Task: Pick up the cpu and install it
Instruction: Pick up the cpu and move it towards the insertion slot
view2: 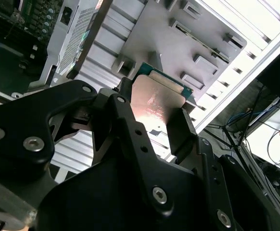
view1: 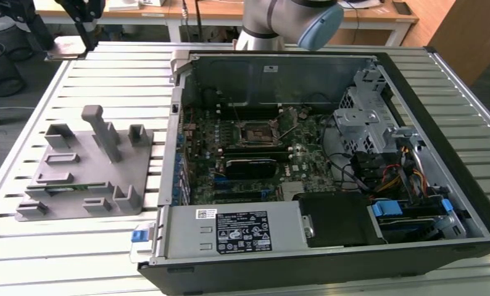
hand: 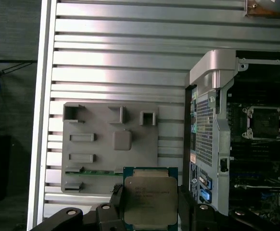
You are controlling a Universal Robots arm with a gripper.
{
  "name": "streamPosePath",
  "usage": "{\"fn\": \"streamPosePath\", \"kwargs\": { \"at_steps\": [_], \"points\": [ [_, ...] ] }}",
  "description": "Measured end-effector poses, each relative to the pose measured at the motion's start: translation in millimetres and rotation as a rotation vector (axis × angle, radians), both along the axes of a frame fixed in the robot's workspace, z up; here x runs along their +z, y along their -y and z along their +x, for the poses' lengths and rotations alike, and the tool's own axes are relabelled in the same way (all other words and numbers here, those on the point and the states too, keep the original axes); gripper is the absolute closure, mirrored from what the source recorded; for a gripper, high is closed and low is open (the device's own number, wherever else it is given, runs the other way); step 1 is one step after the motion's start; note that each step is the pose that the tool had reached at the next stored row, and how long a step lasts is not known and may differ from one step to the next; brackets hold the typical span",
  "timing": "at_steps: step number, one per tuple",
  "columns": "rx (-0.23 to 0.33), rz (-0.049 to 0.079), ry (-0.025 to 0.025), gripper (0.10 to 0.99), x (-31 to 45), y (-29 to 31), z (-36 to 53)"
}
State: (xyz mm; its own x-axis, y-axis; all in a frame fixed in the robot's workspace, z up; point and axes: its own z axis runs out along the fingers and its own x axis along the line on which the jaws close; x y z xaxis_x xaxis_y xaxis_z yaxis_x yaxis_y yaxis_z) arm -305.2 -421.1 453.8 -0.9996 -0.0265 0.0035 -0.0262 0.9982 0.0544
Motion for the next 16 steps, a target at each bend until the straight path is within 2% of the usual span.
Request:
{"fn": "streamPosePath", "kwargs": {
  "at_steps": [16],
  "points": [
    [0.000,0.000,0.0000,0.549,-1.0,0.0,11.1]
  ]
}}
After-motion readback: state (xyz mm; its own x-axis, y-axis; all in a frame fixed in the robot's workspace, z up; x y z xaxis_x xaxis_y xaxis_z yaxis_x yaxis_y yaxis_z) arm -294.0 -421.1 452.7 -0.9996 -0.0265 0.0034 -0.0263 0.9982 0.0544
